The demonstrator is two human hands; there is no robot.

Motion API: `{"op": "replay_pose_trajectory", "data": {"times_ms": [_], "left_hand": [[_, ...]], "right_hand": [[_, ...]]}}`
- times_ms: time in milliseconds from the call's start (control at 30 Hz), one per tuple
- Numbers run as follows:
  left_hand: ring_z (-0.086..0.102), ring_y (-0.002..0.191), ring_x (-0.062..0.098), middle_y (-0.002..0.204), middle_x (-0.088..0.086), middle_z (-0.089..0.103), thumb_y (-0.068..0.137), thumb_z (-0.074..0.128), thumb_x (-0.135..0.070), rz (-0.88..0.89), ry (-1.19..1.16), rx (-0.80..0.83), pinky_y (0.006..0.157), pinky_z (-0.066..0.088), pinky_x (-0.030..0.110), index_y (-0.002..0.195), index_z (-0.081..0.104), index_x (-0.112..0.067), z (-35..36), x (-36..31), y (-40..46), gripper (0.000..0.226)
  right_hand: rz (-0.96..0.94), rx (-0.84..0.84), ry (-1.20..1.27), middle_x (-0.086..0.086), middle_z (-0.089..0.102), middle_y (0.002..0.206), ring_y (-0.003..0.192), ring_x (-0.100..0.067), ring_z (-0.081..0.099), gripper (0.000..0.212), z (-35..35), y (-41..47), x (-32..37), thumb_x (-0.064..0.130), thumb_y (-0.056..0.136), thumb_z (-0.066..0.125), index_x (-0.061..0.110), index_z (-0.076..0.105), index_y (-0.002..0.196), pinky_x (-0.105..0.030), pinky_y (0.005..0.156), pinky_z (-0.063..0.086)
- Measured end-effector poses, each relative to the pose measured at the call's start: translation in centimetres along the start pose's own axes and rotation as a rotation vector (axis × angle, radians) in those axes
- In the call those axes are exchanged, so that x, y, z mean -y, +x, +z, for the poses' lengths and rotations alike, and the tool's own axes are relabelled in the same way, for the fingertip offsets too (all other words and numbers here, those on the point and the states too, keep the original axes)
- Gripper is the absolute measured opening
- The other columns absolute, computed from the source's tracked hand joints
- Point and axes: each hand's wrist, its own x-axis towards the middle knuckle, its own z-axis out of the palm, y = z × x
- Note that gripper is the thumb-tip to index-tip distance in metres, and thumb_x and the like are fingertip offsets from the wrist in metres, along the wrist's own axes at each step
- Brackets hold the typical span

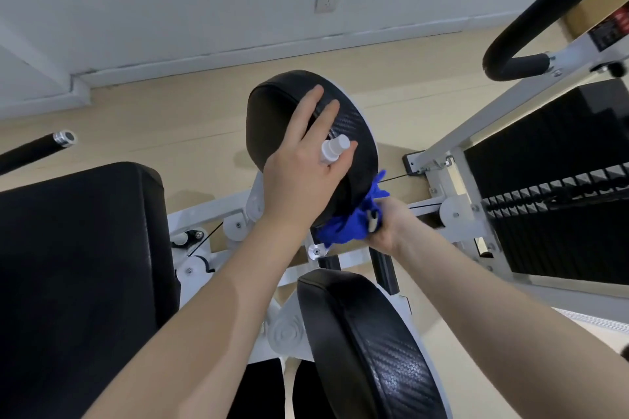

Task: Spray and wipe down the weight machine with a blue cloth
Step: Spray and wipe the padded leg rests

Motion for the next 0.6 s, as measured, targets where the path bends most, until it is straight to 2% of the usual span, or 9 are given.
{"op": "replay_pose_trajectory", "data": {"times_ms": [33, 100, 167, 233, 300, 400, 533, 567, 600], "left_hand": [[0.047, 0.105, 0.01, 0.137, 0.005, 0.051, 0.081, 0.055, -0.034, -0.009, 0.001, -0.01, 0.065, 0.045, 0.021, 0.121, 0.061, -0.009, 0.1, 0.0, 0.0, 0.047], [0.045, 0.109, 0.009, 0.138, 0.006, 0.05, 0.082, 0.055, -0.034, -0.02, -0.002, -0.018, 0.066, 0.044, 0.021, 0.122, 0.06, -0.009, 0.3, -0.1, -0.1, 0.048], [0.045, 0.11, 0.01, 0.139, 0.007, 0.048, 0.082, 0.055, -0.034, -0.009, -0.005, -0.017, 0.064, 0.047, 0.022, 0.123, 0.059, -0.008, 0.4, 0.1, -0.1, 0.049], [0.046, 0.109, 0.012, 0.141, 0.009, 0.046, 0.083, 0.054, -0.034, 0.021, -0.005, 0.004, 0.061, 0.052, 0.027, 0.126, 0.056, -0.007, 0.4, 0.2, -0.3, 0.051], [0.05, 0.103, 0.012, 0.142, 0.009, 0.045, 0.083, 0.055, -0.033, 0.031, -0.004, 0.022, 0.055, 0.055, 0.033, 0.128, 0.054, -0.007, 0.4, 0.3, -0.3, 0.052], [0.061, 0.088, 0.015, 0.141, 0.007, 0.045, 0.082, 0.055, -0.035, 0.037, 0.036, 0.032, 0.049, 0.052, 0.031, 0.128, 0.054, -0.009, 0.4, 0.4, -0.3, 0.052], [0.063, 0.076, 0.018, 0.142, 0.006, 0.045, 0.083, 0.055, -0.036, 0.054, 0.107, 0.074, 0.044, 0.045, 0.025, 0.128, 0.054, -0.011, -0.1, 0.6, -0.2, 0.052], [0.064, 0.075, 0.018, 0.142, 0.005, 0.045, 0.083, 0.054, -0.036, 0.049, 0.114, 0.095, 0.045, 0.046, 0.025, 0.128, 0.054, -0.011, -0.3, 0.5, -0.1, 0.051], [0.064, 0.078, 0.017, 0.142, 0.003, 0.045, 0.083, 0.052, -0.037, 0.04, 0.111, 0.115, 0.047, 0.047, 0.026, 0.128, 0.055, -0.013, -0.7, 0.3, -0.1, 0.051]], "right_hand": [[-0.005, 0.002, -0.027, -0.016, 0.064, 0.109, 0.089, -0.029, 0.063, 0.035, 0.6, 0.7, -1.0, 0.013, 0.099, 0.027, 0.007, 0.061, 0.107, -0.047, 0.077, 0.051], [0.009, -0.003, -0.058, -0.017, 0.066, 0.11, 0.089, -0.031, 0.064, 0.037, 1.4, 1.2, -2.4, 0.018, 0.1, 0.028, 0.007, 0.062, 0.112, -0.048, 0.066, 0.052], [-0.014, -0.013, -0.054, -0.015, 0.07, 0.092, 0.081, -0.03, 0.066, 0.034, 1.4, 1.2, -2.2, 0.015, 0.098, 0.031, 0.006, 0.064, 0.099, -0.043, 0.061, 0.055], [-0.087, -0.05, -0.033, -0.013, 0.068, 0.068, 0.064, -0.026, 0.065, 0.032, 0.3, 1.0, -0.9, 0.004, 0.09, 0.031, 0.005, 0.06, 0.077, -0.034, 0.053, 0.056], [-0.196, -0.027, 0.047, -0.01, 0.057, 0.064, 0.057, -0.024, 0.057, 0.024, -1.0, 0.9, 0.4, 0.002, 0.084, 0.036, 0.01, 0.051, 0.068, -0.029, 0.056, 0.05], [-0.265, -0.027, -0.001, -0.008, 0.045, 0.068, 0.06, -0.021, 0.046, 0.017, -0.9, 1.0, 0.6, 0.001, 0.079, 0.041, 0.016, 0.045, 0.07, -0.032, 0.063, 0.04], [-0.29, -0.135, -0.004, -0.003, 0.056, 0.065, 0.053, -0.016, 0.054, 0.025, 1.5, -0.5, 0.1, -0.002, 0.085, 0.035, 0.017, 0.051, 0.08, -0.023, 0.049, 0.048], [-0.349, -0.159, 0.012, -0.003, 0.06, 0.072, 0.06, -0.018, 0.058, 0.027, 1.8, -1.3, 0.3, -0.002, 0.086, 0.036, 0.018, 0.053, 0.09, -0.024, 0.052, 0.052], [-0.439, -0.154, 0.013, -0.004, 0.064, 0.083, 0.07, -0.021, 0.062, 0.032, 1.9, -2.5, 0.4, -0.002, 0.087, 0.037, 0.02, 0.054, 0.102, -0.031, 0.063, 0.056]]}}
